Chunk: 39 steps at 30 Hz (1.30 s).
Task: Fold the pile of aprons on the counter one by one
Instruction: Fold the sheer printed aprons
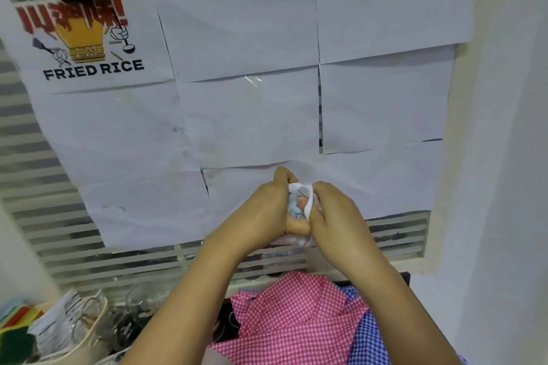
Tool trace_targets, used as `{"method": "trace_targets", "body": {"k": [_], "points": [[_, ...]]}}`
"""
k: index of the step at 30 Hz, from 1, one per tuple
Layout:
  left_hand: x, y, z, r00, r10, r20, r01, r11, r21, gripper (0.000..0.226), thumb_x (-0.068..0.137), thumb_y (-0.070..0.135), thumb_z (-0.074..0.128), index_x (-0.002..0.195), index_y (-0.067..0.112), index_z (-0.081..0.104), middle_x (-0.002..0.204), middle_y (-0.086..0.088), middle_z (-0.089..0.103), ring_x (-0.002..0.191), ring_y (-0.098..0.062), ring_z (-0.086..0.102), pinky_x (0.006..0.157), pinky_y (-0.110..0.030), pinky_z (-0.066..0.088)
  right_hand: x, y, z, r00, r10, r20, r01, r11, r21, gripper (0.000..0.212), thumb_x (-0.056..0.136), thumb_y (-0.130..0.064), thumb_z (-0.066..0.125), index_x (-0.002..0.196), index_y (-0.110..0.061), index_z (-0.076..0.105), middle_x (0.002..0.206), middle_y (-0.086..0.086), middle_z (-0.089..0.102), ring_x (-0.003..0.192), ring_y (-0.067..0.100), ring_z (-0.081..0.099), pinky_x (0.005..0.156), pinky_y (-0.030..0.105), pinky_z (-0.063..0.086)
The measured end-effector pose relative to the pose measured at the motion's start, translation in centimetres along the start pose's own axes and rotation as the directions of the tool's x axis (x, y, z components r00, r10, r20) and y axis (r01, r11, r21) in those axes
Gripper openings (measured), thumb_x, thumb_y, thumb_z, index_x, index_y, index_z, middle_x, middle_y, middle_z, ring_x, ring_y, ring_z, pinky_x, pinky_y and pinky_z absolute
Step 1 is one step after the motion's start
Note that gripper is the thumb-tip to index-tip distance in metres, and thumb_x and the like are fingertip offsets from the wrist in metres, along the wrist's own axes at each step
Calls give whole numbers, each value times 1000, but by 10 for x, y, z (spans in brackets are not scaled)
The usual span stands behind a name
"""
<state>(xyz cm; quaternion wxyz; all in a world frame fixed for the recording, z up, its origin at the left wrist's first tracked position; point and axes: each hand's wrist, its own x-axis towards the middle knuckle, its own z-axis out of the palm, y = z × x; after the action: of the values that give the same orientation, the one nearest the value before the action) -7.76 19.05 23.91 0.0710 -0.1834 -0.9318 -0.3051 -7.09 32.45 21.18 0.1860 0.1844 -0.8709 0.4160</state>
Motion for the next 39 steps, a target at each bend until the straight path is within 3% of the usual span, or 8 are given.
{"method": "trace_targets", "body": {"k": [9, 13, 16, 19, 23, 30, 35, 39], "points": [[-2, 16, -54, 969, 84, 230, 29, 893, -450, 25, 82, 26, 67, 86, 1, 63, 81, -8, 61, 77, -18, 58, 73, -31, 47, 23, -34, -24, 873, -367, -321, 340, 930, -140, 37, 89, -42, 45, 58, -23, 49, 51, -12, 38, 49, 8, 39, 47, 20, 24], [-28, 20, -51, 970, 71, 234, 159, 543, -824, 45, 64, 47, 80, 95, 14, 77, 99, -5, 73, 93, -17, 69, 83, -28, 55, 27, -45, -22, 885, -326, -334, 368, 927, 72, 51, 90, -48, 50, 47, -28, 34, 40, -7, 30, 44, 11, 33, 46, 28, 25], [-55, 29, -48, 964, -240, 115, 208, 414, -886, 39, 85, 48, 59, 101, 16, 76, 108, -10, 71, 100, -23, 68, 93, -37, 53, 22, -58, -13, 904, -317, -287, 377, 908, 183, 61, 93, -46, 53, 41, -26, 28, 37, -4, 26, 42, 14, 29, 46, 29, 24], [-83, 30, -50, 860, -465, -211, 174, 656, -735, 33, 94, 42, 49, 113, 22, 68, 114, -1, 70, 108, -17, 65, 97, -38, 50, 21, -69, -2, 916, -331, -227, 372, 913, 170, 64, 94, -41, 54, 40, -17, 29, 35, 0, 25, 40, 14, 26, 44, 29, 21], [-118, 40, -45, 750, -290, -595, 9, 903, -429, 34, 83, 50, 58, 109, 30, 65, 101, 15, 71, 92, 4, 65, 73, -12, 48, 13, -100, 14, 915, -367, -170, 398, 891, 218, 50, 95, -38, 53, 53, -15, 63, 43, -1, 51, 47, 20, 47, 49, 29, 32], [-167, 9, -72, 418, -172, -892, -12, 981, -195, 34, 87, 57, 56, 89, 23, 60, 78, -2, 68, 70, -18, 65, 62, -35, 52, -7, -178, 44, 956, -292, 30, 206, 741, 639, 29, 83, -22, 72, 55, -13, 70, 45, -6, 56, 44, 2, 49, 44, 16, 37], [-210, -21, -116, 404, -16, -915, 154, 987, 51, 28, 90, 49, 42, 65, 36, 41, 61, 14, 49, 57, -3, 45, 53, -19, 35, -16, -230, 65, 870, -455, 192, 353, 845, 401, 25, 91, -13, 51, 74, -4, 68, 66, 1, 64, 68, 23, 60, 58, 30, 46], [-259, -38, -162, 343, 14, -939, 265, 958, 111, 30, 82, 44, 42, 57, 30, 31, 52, 9, 39, 52, -7, 35, 50, -20, 26, -47, -280, 111, 849, -503, 160, 312, 723, 617, 22, 93, -16, 53, 90, -11, 73, 78, 5, 71, 78, 22, 65, 70, 36, 51]]}}
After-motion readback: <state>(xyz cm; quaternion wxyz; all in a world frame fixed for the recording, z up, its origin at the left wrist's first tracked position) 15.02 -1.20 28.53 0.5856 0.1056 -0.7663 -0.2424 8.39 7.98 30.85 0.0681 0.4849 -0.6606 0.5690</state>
